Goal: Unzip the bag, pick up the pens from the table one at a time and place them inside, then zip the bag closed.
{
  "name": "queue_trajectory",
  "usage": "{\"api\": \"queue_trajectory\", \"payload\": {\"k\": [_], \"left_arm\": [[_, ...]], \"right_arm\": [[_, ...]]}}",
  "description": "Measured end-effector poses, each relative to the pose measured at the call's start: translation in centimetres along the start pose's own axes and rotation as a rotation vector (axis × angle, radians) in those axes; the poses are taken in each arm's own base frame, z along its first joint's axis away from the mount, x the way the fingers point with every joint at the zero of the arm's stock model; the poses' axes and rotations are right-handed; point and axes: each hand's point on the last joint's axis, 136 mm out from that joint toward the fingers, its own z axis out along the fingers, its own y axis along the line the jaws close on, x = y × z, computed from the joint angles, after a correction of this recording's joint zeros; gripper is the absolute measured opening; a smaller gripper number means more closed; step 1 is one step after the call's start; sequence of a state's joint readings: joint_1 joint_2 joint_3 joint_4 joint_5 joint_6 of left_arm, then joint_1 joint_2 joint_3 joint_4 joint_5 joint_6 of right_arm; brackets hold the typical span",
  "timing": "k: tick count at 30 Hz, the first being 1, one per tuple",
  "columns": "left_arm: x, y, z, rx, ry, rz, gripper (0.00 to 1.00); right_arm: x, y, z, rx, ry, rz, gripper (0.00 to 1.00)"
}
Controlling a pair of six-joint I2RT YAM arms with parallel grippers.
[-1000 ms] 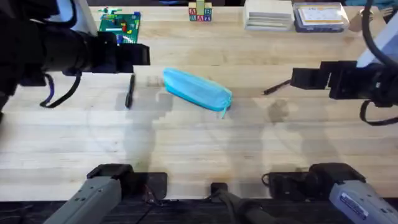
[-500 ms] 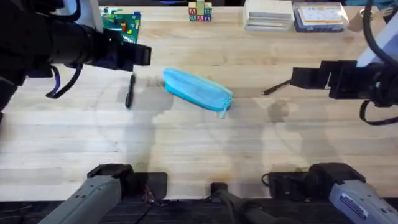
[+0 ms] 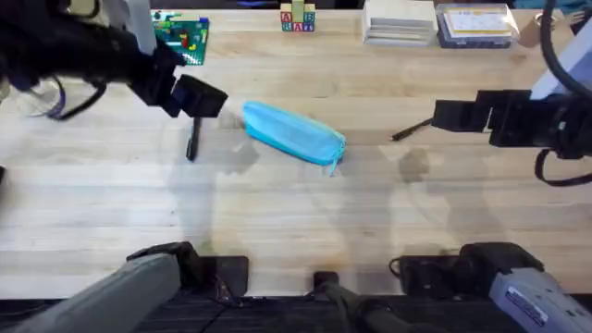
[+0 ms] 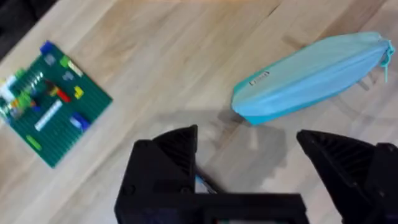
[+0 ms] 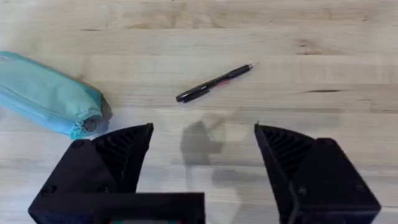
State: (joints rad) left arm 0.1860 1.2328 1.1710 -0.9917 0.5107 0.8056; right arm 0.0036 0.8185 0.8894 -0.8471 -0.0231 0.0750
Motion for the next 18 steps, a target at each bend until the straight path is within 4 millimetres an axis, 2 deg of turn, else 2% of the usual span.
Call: {"api": "queue_trajectory", "payload": {"k": [3, 7, 12, 14, 15, 16, 18], "left_arm": [[-1.2, 0.4, 0.4, 0.055, -0.015, 0.052, 0.991], [-3.1, 2.4, 1.3, 0.051, -0.06, 0.12, 0.992], [-3.1, 3.4, 2.8, 0.059, -0.061, 0.138, 0.992], [-4.3, 4.0, 3.2, 0.054, -0.116, 0.176, 0.992], [-4.4, 4.0, 3.1, 0.057, -0.125, 0.19, 0.992], [-4.4, 1.4, 3.4, 0.181, -0.2, 0.434, 0.99], [-4.3, 1.4, 4.0, 0.202, -0.213, 0.443, 0.991]], "right_arm": [[0.0, 0.0, 0.0, 0.0, 0.0, 0.0, 0.997], [0.0, 0.0, 0.0, 0.0, 0.0, 0.0, 0.997], [0.0, 0.0, 0.0, 0.0, 0.0, 0.0, 0.998], [0.0, 0.0, 0.0, 0.0, 0.0, 0.0, 0.998], [0.0, 0.0, 0.0, 0.0, 0.0, 0.0, 0.998], [0.0, 0.0, 0.0, 0.0, 0.0, 0.0, 0.998], [0.0, 0.0, 0.0, 0.0, 0.0, 0.0, 0.998]]}}
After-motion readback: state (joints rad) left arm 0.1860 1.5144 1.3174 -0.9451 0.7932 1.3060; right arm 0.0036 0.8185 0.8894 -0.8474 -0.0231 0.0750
